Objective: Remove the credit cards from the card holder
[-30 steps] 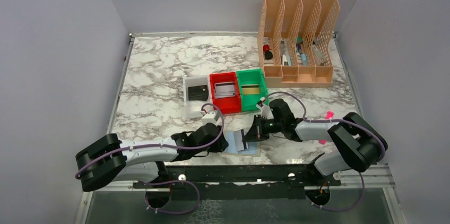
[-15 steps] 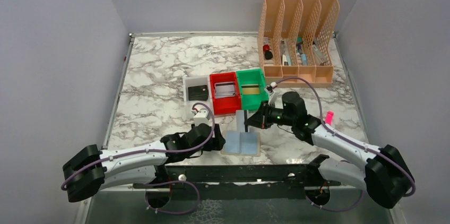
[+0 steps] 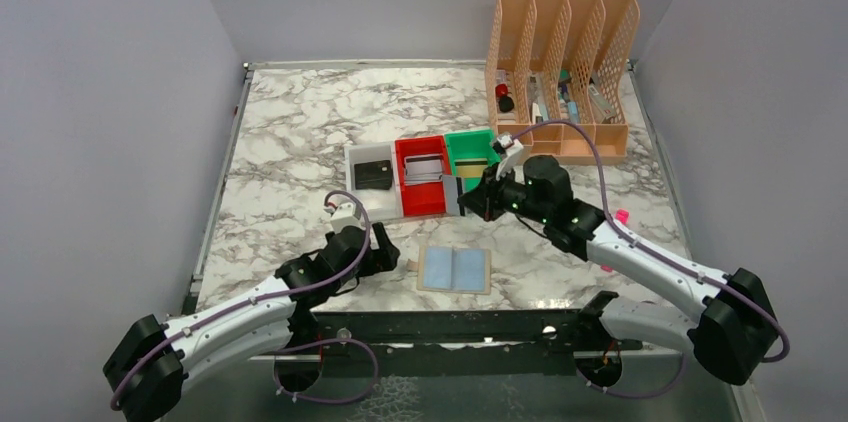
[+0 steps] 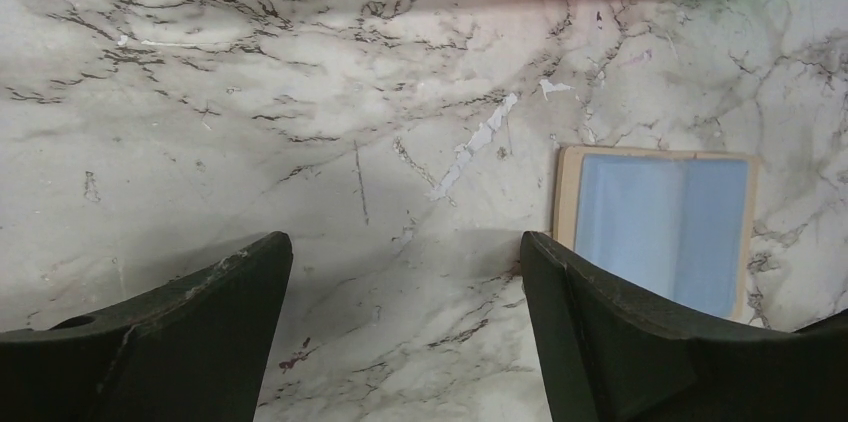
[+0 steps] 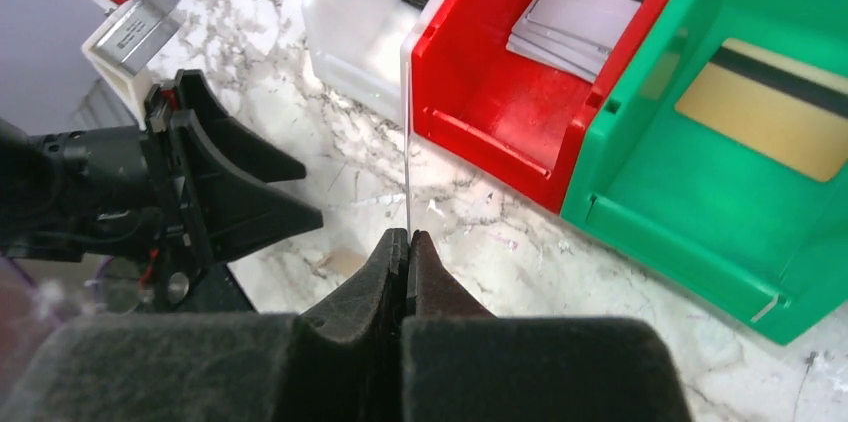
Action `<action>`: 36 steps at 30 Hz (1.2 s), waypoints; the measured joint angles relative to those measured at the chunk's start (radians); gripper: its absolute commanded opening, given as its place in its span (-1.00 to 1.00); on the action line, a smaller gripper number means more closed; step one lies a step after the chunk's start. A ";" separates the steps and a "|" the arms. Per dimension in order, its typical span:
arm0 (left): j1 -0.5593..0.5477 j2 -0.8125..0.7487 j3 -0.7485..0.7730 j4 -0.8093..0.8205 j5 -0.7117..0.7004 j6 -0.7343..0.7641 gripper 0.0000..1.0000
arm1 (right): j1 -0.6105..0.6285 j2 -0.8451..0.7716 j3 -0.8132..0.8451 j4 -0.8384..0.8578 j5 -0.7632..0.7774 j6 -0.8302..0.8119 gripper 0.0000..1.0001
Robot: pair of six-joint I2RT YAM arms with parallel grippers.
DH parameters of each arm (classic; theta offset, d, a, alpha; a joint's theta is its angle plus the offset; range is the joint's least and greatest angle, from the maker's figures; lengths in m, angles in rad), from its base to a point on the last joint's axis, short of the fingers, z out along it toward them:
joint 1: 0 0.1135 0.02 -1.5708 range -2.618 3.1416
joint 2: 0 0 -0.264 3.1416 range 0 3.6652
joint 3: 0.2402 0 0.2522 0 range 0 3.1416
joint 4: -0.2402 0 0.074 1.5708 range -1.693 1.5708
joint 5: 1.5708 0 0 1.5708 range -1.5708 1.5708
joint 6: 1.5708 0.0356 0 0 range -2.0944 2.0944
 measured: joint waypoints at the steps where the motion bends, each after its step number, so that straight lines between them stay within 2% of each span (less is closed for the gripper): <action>1: 0.001 -0.001 -0.001 0.005 0.010 0.001 0.76 | 0.018 0.019 0.020 -0.004 0.023 -0.024 -0.98; 7: 0.005 0.003 -0.005 0.026 0.040 0.002 0.76 | 0.133 0.108 0.099 -0.019 0.190 -0.180 -0.98; 14: 0.005 -0.041 -0.027 0.035 0.061 -0.006 0.77 | 0.220 0.192 0.151 0.007 0.312 -0.352 -0.97; 26: 0.005 -0.122 -0.033 -0.021 0.071 -0.011 0.86 | 0.272 0.508 0.341 0.098 0.521 -0.727 -0.98; 36: 0.005 -0.122 -0.033 -0.041 0.086 -0.010 0.93 | 0.272 0.722 0.391 0.196 0.702 -0.999 -0.98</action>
